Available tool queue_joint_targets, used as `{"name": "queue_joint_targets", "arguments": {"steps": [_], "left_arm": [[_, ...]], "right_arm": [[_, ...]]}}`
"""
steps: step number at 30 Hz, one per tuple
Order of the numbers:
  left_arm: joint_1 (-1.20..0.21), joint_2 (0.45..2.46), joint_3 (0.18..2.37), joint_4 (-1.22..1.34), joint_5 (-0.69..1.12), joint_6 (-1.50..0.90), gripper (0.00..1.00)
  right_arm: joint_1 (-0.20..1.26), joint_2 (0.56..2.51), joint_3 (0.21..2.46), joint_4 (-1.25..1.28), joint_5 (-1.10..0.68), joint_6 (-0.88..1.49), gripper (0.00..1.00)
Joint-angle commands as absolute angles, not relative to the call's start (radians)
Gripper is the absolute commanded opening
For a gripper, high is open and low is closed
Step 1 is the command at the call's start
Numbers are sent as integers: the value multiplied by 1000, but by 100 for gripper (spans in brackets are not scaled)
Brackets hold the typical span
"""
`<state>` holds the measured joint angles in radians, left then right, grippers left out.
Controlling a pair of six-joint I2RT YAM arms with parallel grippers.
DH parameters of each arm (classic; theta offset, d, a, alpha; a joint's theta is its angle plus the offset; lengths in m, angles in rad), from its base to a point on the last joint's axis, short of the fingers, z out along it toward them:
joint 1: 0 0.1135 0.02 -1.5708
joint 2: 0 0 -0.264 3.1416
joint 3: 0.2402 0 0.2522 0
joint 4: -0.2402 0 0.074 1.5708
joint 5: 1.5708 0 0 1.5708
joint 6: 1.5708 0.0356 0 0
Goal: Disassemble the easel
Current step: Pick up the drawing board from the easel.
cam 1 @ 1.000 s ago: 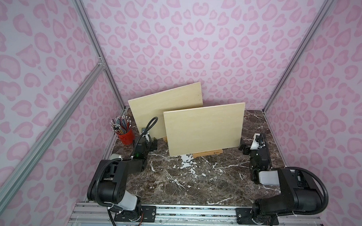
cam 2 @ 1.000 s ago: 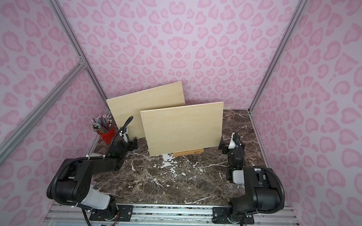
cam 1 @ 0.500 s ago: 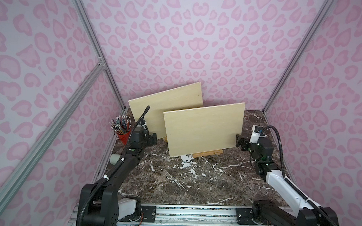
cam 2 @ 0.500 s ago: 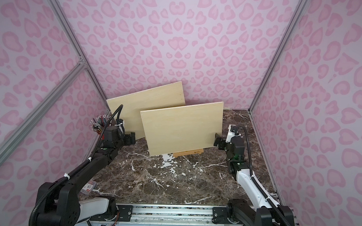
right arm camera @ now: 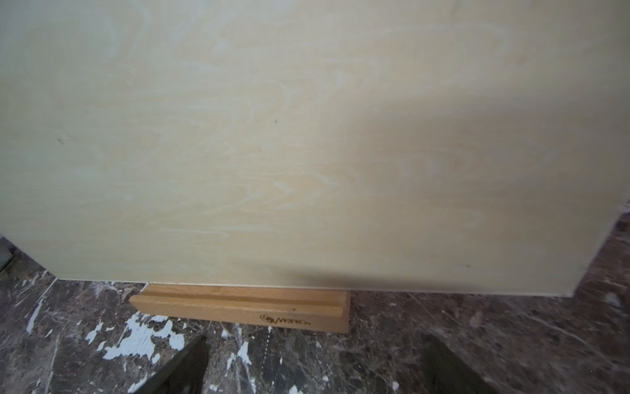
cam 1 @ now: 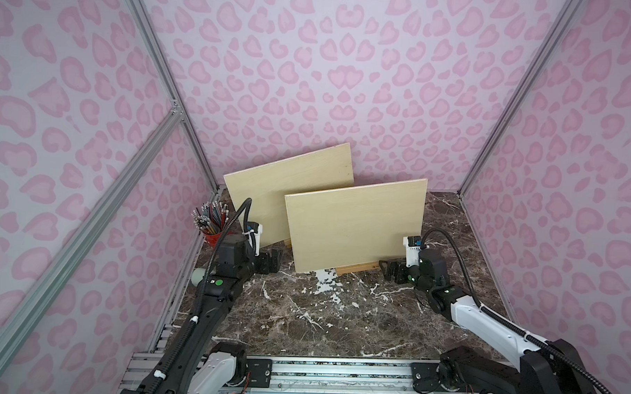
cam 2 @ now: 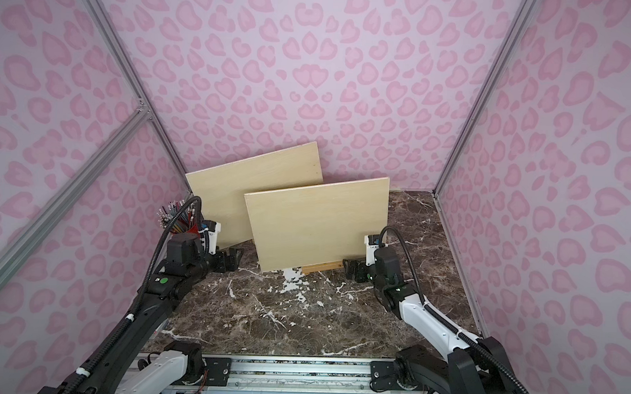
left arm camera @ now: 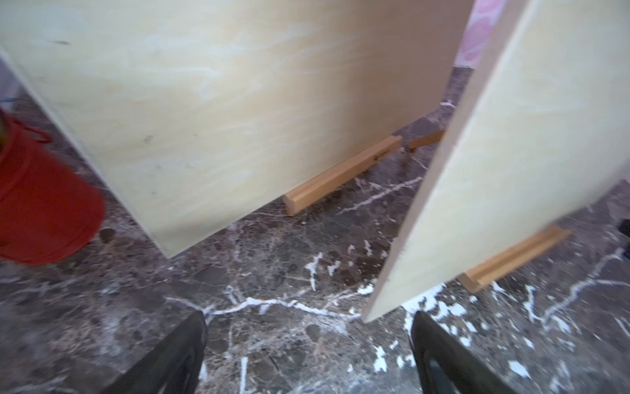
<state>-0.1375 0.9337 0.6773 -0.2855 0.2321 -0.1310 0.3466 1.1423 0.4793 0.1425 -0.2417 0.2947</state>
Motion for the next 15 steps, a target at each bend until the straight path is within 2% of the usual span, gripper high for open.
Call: {"name": "queue_joint_targets", "arguments": {"steps": [1,11,15], "left_arm": [[-138,970,702,-238,440,-110,94],[-114,1157,854,-66,648,-66,92],[-88,1216,884,31,692,-87,91]], "right_arm": [[350,1158,484,179,-325,272,99],[342,1106,464,144,-358,232,99],[283,1086,456,150,-436,224,99]]}}
